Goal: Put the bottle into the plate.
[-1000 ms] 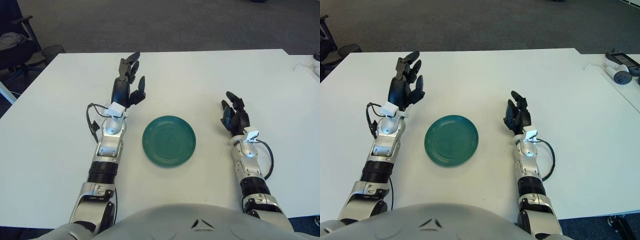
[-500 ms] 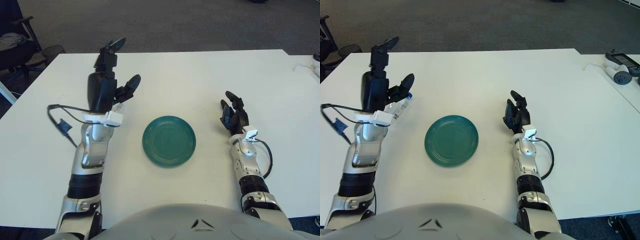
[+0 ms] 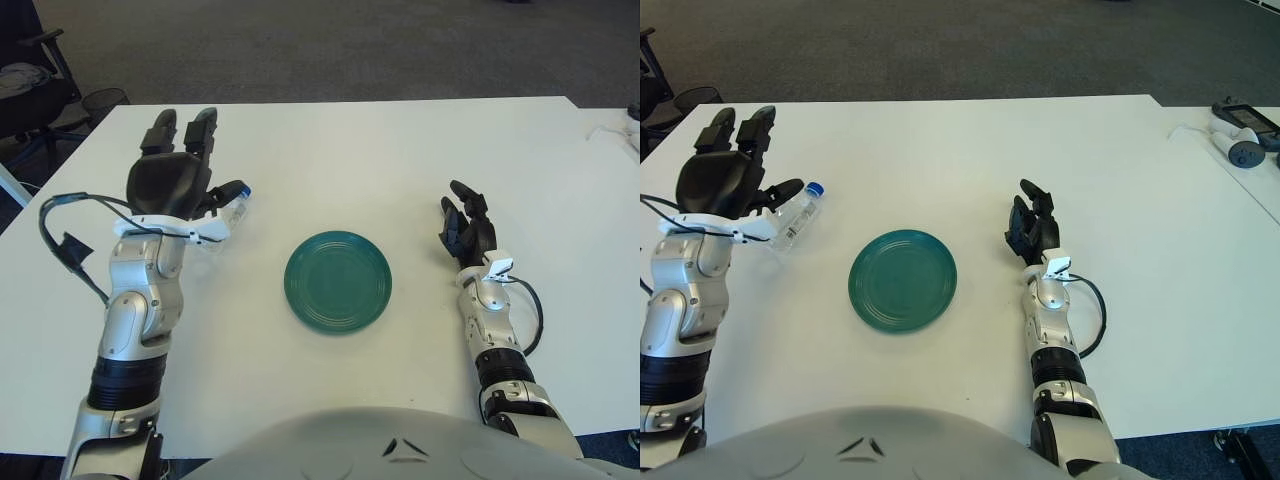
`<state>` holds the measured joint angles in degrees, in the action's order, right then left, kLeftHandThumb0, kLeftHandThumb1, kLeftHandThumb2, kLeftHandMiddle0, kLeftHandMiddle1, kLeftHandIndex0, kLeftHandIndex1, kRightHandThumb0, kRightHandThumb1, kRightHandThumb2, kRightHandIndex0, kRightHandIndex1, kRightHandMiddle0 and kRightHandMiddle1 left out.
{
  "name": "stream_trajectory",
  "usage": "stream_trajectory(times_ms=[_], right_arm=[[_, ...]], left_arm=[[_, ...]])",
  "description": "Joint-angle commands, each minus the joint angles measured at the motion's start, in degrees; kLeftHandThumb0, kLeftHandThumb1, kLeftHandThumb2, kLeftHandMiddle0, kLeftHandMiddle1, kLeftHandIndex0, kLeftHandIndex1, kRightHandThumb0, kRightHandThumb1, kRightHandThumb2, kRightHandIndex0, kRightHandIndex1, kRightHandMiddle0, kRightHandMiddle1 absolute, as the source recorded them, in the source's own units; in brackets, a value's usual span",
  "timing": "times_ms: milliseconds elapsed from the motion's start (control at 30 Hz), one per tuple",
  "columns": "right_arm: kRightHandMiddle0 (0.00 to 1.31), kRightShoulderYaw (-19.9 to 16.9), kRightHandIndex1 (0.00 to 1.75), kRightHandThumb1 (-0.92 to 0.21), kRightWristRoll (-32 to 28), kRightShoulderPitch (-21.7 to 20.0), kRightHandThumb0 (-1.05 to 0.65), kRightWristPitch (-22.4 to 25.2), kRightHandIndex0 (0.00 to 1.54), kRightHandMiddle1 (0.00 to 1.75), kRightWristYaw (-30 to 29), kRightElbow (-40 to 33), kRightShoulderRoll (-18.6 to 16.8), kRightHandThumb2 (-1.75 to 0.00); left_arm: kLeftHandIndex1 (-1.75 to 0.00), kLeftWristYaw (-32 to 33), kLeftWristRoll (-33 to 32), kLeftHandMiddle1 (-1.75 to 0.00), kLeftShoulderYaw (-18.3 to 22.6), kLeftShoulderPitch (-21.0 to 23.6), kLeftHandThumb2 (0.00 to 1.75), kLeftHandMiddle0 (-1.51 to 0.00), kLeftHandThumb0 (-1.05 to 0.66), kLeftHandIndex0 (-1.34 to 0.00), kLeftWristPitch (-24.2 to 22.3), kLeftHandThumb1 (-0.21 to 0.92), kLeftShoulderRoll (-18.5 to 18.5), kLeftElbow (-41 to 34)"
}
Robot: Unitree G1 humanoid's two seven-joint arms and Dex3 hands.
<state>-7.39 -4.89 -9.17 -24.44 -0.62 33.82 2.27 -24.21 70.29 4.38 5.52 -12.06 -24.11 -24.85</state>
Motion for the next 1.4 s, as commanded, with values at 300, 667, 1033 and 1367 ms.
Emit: stream_trajectory(times_ms=[300,667,1033,1367], right_arm=[[0.00,1.40,0.01,-0.92,1.80,3.09,-0.63,4.85,0.35,0.61,0.39,11.34,-2.16,-0.67],[0.00,1.21,0.01,-0.92,1.62,0.83,-0.64,4.37,0.35,0.55,1.00,15.09,-2.01,-0.70],[0.00,1.16,0.01,-0.92,1.59,0.28,-0.63,4.28,0.35,0.56,0.84,16.25,-2.30,-0.72],[0.00,1.48,0.01,-0.92,2.33,-0.28,-0.60,4.40,0.35,0.54,-0.22,17.01,-2.42,-0.67]], left_arm=[[0.00,-10.58,13.52,0.00,-1.23,2.04,0.54,0.00,-1.05,0.00,-4.79,0.92,-2.91,-4.21],[0.00,-13.74,16.76,0.00,-1.02,1.00,0.54,0.00,-1.05,0.00,-4.70,0.92,-3.26,-3.56],[0.00,-19.74,12.96,0.00,-0.11,1.80,0.54,0.00,-1.05,0.00,-4.38,0.92,-3.92,-3.63],[0.00,-26.58,4.99,0.00,-0.54,4.29,0.47,0.00,-1.05,0.00,-5.15,0.92,-3.81,-2.71]])
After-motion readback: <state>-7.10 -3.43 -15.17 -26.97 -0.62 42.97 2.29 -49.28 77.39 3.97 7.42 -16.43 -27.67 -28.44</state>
